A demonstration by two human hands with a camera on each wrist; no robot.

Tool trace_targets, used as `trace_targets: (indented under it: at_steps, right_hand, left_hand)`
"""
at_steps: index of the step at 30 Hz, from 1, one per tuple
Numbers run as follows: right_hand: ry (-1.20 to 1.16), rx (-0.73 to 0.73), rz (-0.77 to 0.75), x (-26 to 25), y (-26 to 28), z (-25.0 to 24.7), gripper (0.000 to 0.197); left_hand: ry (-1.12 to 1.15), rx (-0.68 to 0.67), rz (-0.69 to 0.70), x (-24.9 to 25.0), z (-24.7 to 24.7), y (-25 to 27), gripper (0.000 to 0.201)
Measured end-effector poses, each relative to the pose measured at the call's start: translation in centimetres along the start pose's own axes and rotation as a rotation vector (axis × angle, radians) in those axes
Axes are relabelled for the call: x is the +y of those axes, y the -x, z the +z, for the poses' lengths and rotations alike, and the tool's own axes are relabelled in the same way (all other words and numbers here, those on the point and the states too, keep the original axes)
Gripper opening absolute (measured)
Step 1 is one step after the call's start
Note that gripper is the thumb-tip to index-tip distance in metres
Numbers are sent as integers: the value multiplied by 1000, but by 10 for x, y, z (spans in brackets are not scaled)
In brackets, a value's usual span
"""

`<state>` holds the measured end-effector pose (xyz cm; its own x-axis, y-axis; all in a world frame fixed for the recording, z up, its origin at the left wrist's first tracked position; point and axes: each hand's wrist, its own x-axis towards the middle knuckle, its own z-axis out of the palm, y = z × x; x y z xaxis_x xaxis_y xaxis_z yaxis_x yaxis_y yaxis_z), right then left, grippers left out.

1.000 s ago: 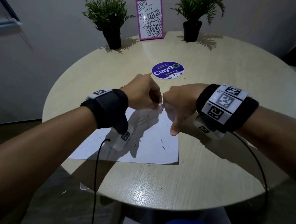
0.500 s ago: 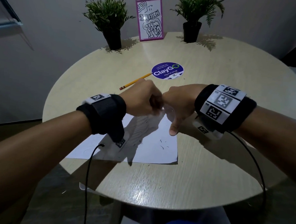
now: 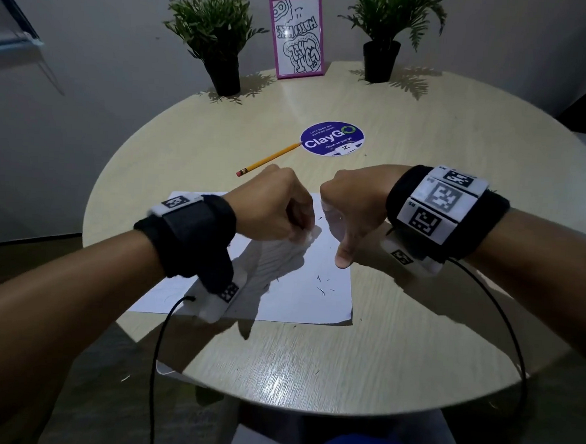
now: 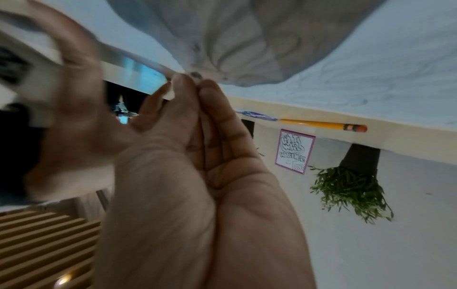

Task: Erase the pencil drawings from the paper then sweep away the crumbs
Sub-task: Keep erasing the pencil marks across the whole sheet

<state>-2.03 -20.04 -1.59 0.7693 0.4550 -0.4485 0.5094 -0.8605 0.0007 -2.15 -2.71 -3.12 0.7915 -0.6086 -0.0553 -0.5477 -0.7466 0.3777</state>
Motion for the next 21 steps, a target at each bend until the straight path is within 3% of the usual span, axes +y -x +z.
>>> trace_targets:
  at_steps: [4, 12, 17, 21]
  right_hand:
    - [-9, 5, 0, -1, -1, 0, 51]
    - [35, -15, 5, -2, -3, -2, 54]
    - [19, -20, 9, -4, -1, -2, 53]
    - [-2, -6, 10, -3, 1, -1, 50]
  left_hand:
    - [-32, 119, -78, -10, -6, -28, 13]
    - [-28, 64, 2, -2, 6, 5, 10]
    - [-54, -42, 15, 2, 1, 9, 9]
    - [-71, 103, -51, -3, -6, -19, 11]
